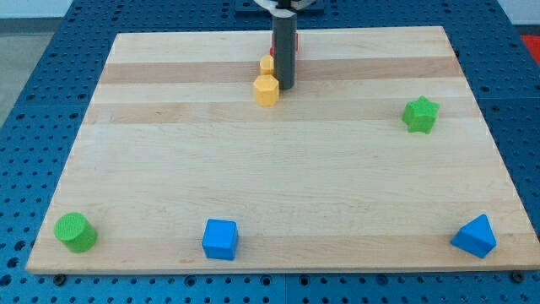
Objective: Separate yellow heart and yellow hexagon
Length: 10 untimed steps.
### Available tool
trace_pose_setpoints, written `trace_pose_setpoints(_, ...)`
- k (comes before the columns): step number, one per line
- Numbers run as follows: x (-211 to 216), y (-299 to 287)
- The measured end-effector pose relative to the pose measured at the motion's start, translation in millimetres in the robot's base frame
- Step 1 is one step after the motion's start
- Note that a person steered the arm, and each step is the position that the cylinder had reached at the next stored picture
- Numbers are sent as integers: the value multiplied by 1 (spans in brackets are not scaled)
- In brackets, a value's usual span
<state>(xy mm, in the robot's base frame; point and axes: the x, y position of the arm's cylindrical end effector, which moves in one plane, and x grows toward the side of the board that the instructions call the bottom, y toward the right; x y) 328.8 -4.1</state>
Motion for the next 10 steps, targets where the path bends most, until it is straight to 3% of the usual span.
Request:
trace_pose_setpoints(4,28,-10)
trace_pose_setpoints(7,67,-87)
trace_pose_setpoints(9,71,-40)
trace_pose_setpoints(10,51,-37)
